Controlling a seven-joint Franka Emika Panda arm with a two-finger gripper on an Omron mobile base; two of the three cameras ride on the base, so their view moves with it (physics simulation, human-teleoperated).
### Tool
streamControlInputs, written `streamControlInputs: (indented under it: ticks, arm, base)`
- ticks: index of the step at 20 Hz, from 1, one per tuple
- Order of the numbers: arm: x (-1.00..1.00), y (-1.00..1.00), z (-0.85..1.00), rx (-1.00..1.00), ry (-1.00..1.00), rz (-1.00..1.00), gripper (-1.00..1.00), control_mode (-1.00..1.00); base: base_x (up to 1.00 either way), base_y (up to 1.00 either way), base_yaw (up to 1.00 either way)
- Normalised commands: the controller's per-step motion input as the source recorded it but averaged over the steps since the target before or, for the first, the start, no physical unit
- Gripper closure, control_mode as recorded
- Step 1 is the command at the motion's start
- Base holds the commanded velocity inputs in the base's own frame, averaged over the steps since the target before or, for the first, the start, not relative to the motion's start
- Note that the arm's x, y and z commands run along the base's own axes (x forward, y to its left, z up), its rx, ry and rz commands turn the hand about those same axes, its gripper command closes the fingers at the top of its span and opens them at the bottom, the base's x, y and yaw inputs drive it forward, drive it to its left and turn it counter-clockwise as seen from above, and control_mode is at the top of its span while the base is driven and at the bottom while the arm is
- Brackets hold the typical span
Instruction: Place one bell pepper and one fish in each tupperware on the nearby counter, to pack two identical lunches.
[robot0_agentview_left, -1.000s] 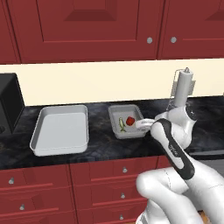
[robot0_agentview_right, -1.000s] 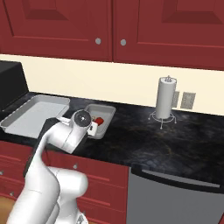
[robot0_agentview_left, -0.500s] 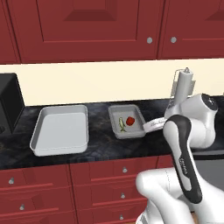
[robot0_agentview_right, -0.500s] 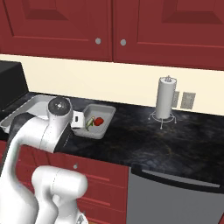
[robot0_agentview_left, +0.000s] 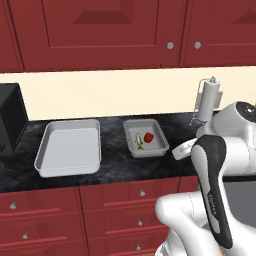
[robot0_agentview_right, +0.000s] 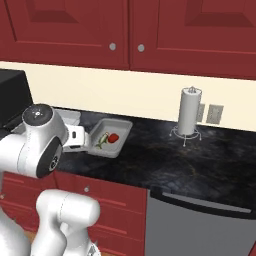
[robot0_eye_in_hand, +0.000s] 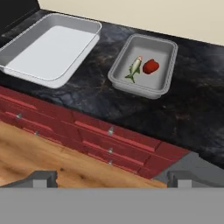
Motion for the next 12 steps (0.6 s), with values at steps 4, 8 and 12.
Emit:
streamControlInputs:
  ticks: [4,8,12]
  arm:
    - [0.00,0.00,0.00,0.00,0.00,0.00,-1.00,1.00]
    - [0.00,0.00,0.00,0.00,0.00,0.00,-1.00,1.00]
    - [0.00,0.00,0.00,0.00,0.00,0.00,-1.00,1.00]
  base:
    - [-0.77,0.10,0.00]
    - [-0.01,1.00,0.00]
    - [0.02,1.00,0.00]
